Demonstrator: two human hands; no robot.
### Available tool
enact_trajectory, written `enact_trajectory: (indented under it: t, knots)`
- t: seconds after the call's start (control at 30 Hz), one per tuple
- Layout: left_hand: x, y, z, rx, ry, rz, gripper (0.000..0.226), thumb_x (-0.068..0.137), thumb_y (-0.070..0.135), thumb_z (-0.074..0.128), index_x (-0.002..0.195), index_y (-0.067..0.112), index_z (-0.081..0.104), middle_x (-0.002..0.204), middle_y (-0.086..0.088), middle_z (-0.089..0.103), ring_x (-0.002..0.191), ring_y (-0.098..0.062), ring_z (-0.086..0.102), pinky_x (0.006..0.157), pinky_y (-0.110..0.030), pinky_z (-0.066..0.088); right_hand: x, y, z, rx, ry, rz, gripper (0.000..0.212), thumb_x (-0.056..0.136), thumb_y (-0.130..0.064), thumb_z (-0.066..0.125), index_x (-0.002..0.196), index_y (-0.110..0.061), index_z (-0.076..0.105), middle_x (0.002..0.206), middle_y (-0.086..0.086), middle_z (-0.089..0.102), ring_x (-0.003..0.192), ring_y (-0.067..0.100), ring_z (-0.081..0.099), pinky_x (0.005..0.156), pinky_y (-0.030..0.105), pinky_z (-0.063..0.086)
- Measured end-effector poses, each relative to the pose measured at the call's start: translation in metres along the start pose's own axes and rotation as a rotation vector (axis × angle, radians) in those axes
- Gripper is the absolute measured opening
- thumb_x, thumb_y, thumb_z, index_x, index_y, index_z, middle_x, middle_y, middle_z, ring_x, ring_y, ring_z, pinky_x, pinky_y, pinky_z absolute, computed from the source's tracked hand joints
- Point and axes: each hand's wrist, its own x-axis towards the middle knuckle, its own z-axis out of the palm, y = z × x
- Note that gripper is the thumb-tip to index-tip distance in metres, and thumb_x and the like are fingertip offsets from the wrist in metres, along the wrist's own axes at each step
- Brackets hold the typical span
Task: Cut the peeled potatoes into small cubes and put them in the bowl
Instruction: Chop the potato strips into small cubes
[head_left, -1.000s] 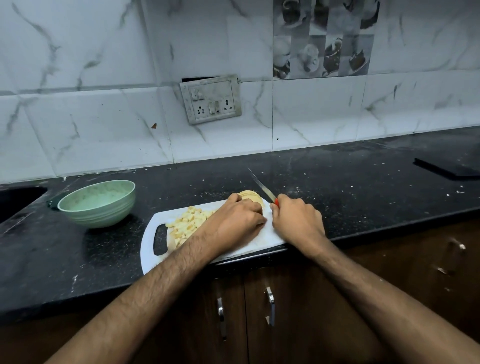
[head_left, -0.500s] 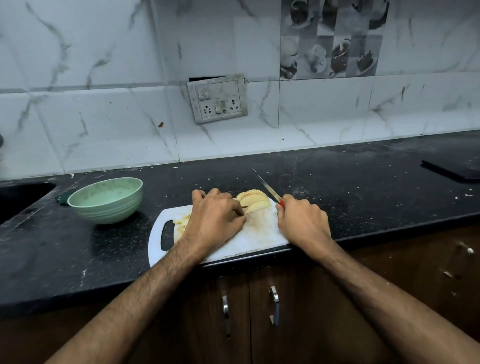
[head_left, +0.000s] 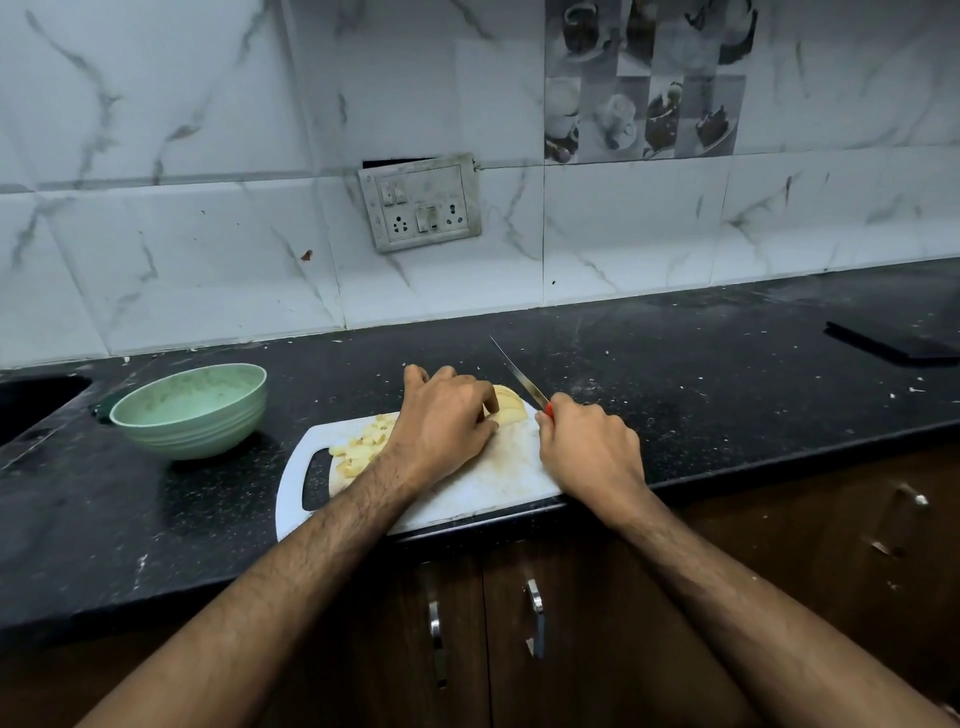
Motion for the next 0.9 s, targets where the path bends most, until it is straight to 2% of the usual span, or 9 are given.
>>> enact_trajectory:
  t: [0.1, 0.2, 0.27, 0.37, 0.53, 0.63, 0.7, 0.77, 0.9]
  knots:
    - [0.002, 0.001, 0.001, -0.067, 0.008, -0.016, 0.008, 0.09, 0.037, 0.067, 0.091, 0.032, 0.062, 0.089, 0.015, 0.063, 0.097, -0.011, 0.051, 0.079, -0.036, 0.015, -0.001, 0.0, 0.0, 0.01, -0.001, -0.002, 0.031, 0.103, -0.041, 0.036, 0.113, -0.017, 0.053, 0.107, 0.011, 0.067, 0.097, 0.035, 0.062, 0.07, 0.039, 0.037]
    - [0.002, 0.003, 0.001, -0.084, 0.005, 0.004, 0.01, 0.087, 0.027, 0.065, 0.085, 0.031, 0.057, 0.083, 0.016, 0.063, 0.094, -0.011, 0.053, 0.077, -0.035, 0.014, -0.001, 0.001, 0.001, 0.018, 0.004, -0.004, 0.03, 0.103, -0.041, 0.036, 0.113, -0.018, 0.053, 0.106, 0.01, 0.067, 0.096, 0.035, 0.063, 0.07, 0.039, 0.038]
    - [0.002, 0.005, 0.0, -0.062, 0.013, 0.017, 0.008, 0.088, 0.024, 0.062, 0.092, 0.031, 0.06, 0.084, 0.016, 0.067, 0.095, -0.012, 0.054, 0.077, -0.034, 0.012, -0.001, 0.001, 0.0, 0.021, 0.003, -0.001, 0.03, 0.103, -0.041, 0.037, 0.113, -0.018, 0.053, 0.106, 0.01, 0.067, 0.096, 0.034, 0.063, 0.07, 0.039, 0.038]
    - [0.002, 0.006, 0.0, -0.024, 0.031, 0.046, 0.019, 0.091, 0.023, 0.06, 0.108, 0.032, 0.066, 0.093, 0.014, 0.07, 0.098, -0.012, 0.056, 0.076, -0.034, 0.01, -0.001, 0.001, -0.001, 0.03, -0.004, 0.0, 0.03, 0.103, -0.041, 0.036, 0.113, -0.018, 0.053, 0.106, 0.009, 0.067, 0.096, 0.033, 0.062, 0.071, 0.039, 0.038]
    - [-0.007, 0.0, -0.005, -0.109, 0.044, 0.142, 0.02, 0.084, 0.016, 0.061, 0.094, 0.031, 0.069, 0.087, 0.012, 0.061, 0.087, -0.009, 0.061, 0.076, -0.033, 0.015, -0.001, 0.001, -0.003, 0.029, -0.037, 0.015, 0.03, 0.102, -0.041, 0.037, 0.112, -0.019, 0.054, 0.108, 0.01, 0.067, 0.098, 0.035, 0.062, 0.071, 0.039, 0.038]
    - [-0.017, -0.004, -0.005, -0.19, 0.058, 0.248, 0.018, 0.083, 0.013, 0.07, 0.088, 0.03, 0.068, 0.086, 0.013, 0.062, 0.08, -0.005, 0.057, 0.076, -0.032, 0.02, 0.003, 0.002, -0.009, 0.054, -0.118, 0.03, 0.028, 0.102, -0.043, 0.038, 0.106, -0.021, 0.054, 0.11, 0.009, 0.067, 0.101, 0.035, 0.061, 0.073, 0.039, 0.038]
    - [-0.024, -0.004, -0.003, -0.206, 0.067, 0.308, 0.018, 0.084, 0.013, 0.073, 0.087, 0.03, 0.067, 0.086, 0.014, 0.062, 0.076, -0.006, 0.056, 0.076, -0.03, 0.02, 0.007, 0.005, -0.013, 0.096, -0.203, 0.033, 0.024, 0.101, -0.044, 0.04, 0.093, -0.024, 0.05, 0.109, 0.008, 0.066, 0.103, 0.034, 0.06, 0.074, 0.038, 0.037]
    - [-0.029, -0.007, -0.003, -0.234, 0.069, 0.341, 0.017, 0.084, 0.013, 0.074, 0.087, 0.029, 0.067, 0.087, 0.013, 0.064, 0.076, -0.006, 0.058, 0.075, -0.028, 0.019, 0.009, 0.009, -0.019, 0.154, -0.286, 0.015, 0.03, 0.1, -0.046, 0.042, 0.082, -0.022, 0.044, 0.1, 0.004, 0.063, 0.1, 0.032, 0.06, 0.074, 0.037, 0.039]
    - [-0.036, -0.018, -0.007, -0.316, 0.033, 0.348, 0.01, 0.087, 0.021, 0.076, 0.089, 0.029, 0.071, 0.088, 0.015, 0.067, 0.082, -0.001, 0.06, 0.079, -0.029, 0.026, 0.005, 0.018, -0.037, 0.228, -0.4, -0.098, 0.035, 0.1, -0.046, 0.042, 0.081, -0.02, 0.055, 0.086, -0.005, 0.064, 0.088, 0.023, 0.061, 0.078, 0.04, 0.048]
